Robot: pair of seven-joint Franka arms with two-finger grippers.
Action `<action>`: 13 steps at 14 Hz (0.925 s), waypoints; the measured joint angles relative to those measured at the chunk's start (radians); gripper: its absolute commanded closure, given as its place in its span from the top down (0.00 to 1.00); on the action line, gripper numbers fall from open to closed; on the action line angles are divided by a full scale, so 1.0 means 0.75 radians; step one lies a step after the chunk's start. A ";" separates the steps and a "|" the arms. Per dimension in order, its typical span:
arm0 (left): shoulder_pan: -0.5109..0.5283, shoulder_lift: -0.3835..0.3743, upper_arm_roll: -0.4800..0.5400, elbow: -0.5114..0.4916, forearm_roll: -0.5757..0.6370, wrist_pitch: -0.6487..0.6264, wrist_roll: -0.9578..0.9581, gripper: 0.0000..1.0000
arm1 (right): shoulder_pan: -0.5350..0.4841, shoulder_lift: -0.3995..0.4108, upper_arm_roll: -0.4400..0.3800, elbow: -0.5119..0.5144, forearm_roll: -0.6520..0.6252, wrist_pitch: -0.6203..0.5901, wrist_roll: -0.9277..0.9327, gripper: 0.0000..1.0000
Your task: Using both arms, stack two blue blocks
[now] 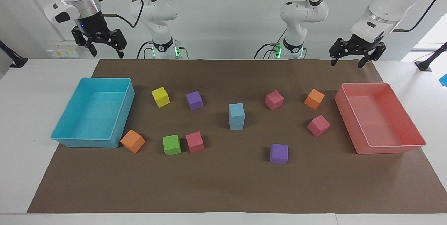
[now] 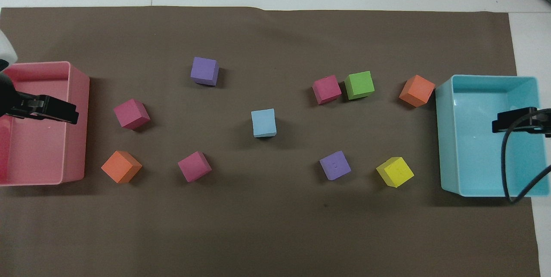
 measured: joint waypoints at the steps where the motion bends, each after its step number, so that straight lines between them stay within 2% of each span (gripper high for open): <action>1: 0.000 0.000 0.000 0.000 0.000 0.000 0.000 1.00 | 0.025 0.004 -0.015 0.018 0.000 -0.010 -0.001 1.00; 4: 0.000 0.000 0.000 0.000 0.000 -0.001 0.000 1.00 | 0.082 0.014 -0.070 0.069 0.000 -0.048 -0.003 1.00; 13: 0.000 0.000 0.000 0.000 0.000 -0.002 0.000 1.00 | 0.082 0.008 -0.080 0.099 0.000 -0.092 -0.004 1.00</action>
